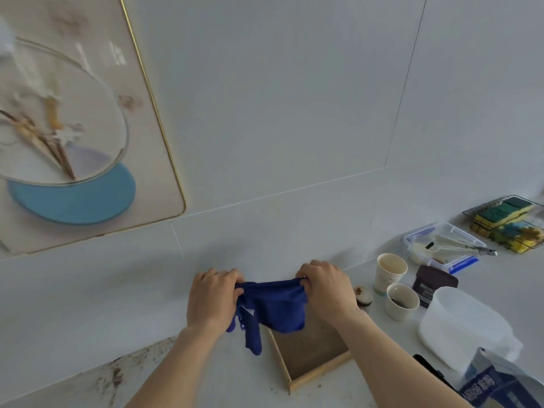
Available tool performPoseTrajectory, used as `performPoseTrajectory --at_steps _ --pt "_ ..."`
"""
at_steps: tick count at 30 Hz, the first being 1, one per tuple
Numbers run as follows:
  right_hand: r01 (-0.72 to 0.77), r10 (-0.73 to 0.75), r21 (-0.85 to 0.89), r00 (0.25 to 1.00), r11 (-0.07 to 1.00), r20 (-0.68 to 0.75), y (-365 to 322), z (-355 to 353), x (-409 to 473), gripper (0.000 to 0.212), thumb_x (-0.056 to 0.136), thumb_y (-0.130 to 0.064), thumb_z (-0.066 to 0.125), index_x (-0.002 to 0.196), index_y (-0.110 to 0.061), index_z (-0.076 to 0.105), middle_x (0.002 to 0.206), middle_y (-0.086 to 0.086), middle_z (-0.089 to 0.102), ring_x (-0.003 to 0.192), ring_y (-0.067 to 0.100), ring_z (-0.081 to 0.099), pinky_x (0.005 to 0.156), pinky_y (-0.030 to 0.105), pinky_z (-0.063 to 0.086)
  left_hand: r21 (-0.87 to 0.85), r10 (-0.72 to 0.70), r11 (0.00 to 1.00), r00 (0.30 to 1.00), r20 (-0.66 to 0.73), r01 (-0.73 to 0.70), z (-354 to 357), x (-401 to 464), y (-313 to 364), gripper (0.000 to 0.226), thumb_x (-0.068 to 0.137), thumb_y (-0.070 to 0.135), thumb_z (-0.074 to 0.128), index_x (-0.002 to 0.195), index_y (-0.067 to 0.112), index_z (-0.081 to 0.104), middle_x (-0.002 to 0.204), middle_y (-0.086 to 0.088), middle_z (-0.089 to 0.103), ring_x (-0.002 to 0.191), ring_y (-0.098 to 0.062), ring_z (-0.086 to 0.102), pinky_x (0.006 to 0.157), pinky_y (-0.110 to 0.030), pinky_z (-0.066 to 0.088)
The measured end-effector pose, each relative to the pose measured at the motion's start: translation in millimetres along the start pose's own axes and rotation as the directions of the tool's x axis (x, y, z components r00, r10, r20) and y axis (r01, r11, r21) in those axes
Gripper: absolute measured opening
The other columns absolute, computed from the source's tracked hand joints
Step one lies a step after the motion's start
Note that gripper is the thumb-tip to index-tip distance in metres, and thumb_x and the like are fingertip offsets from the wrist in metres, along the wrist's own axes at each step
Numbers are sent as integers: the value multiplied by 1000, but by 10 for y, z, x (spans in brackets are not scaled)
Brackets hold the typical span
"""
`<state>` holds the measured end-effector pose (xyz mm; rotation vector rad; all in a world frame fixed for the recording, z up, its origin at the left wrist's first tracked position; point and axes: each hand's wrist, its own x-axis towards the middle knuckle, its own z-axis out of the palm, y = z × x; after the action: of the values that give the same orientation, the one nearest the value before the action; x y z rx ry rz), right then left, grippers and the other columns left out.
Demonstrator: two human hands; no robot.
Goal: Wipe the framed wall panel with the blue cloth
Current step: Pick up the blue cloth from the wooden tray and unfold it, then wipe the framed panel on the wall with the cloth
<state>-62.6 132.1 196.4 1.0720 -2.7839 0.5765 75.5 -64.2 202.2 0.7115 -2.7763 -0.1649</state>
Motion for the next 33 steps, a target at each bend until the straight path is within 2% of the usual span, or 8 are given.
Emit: performPoseTrajectory --at_steps 5,14,19,24,26,28,31,33 --pt "89 -90 -25 993 996 -77 -559 -269 0 34 102 -10 48 115 -27 74 112 -5 73 101 21 64 78 24 31 -9 -41 999 994 -99 40 -561 -198 -336 19 99 25 52 101 32 70 96 11 74 98 -17 59 94 -29 39" --pt "230 -230 -24 956 973 -182 -1578 -660 -11 33 104 -16 46 114 -28 75 112 -7 74 100 21 64 78 24 31 28 -88 995 962 -258 98 -1405 -574 -989 16 100 27 54 100 33 69 95 11 75 95 -16 59 91 -30 40" --pt "231 -227 -3 954 973 -193 -2008 -860 -32 29 105 -22 49 115 -31 74 114 -8 73 104 22 64 78 26 33 12 -101 994 937 -335 111 -1820 -732 -1234 15 99 28 58 100 34 72 96 12 75 100 -17 59 92 -30 39" --pt "216 -193 92 957 972 -216 -2269 -1069 -50 23 101 -24 57 111 -34 75 110 -11 75 102 21 68 76 30 44 -6 -72 997 905 -420 76 -2126 -820 -1366 13 100 31 60 102 35 72 97 14 75 99 -15 60 92 -31 41" --pt "202 -164 164 962 966 -216 -2343 -1170 -44 21 99 -23 60 108 -33 77 102 -11 77 98 22 68 79 32 52 -25 -51 999 894 -445 45 -2233 -827 -1384 14 100 31 61 103 35 73 97 14 75 100 -15 61 92 -31 42" --pt "170 -101 336 972 926 -213 -2423 -1283 -40 21 96 -18 65 101 -32 79 85 -14 74 90 20 70 78 33 56 -52 -18 999 882 -470 -7 -2335 -818 -1374 13 100 30 63 103 34 74 97 14 75 101 -16 62 92 -32 43" --pt "125 -7 646 983 753 -182 -2547 -1459 -23 21 94 -11 68 99 -28 80 78 -6 75 76 16 70 75 34 60 -106 58 986 851 -521 -132 -2465 -779 -1286 10 96 26 70 103 29 77 106 13 75 109 -16 64 98 -34 47" --pt "104 -9 760 992 642 -128 -2629 -1548 -24 21 94 -10 68 104 -26 78 76 0 76 63 11 68 67 29 57 -156 92 966 834 -544 -208 -2535 -733 -1162 12 94 24 74 104 26 79 122 9 74 121 -16 62 106 -32 44"
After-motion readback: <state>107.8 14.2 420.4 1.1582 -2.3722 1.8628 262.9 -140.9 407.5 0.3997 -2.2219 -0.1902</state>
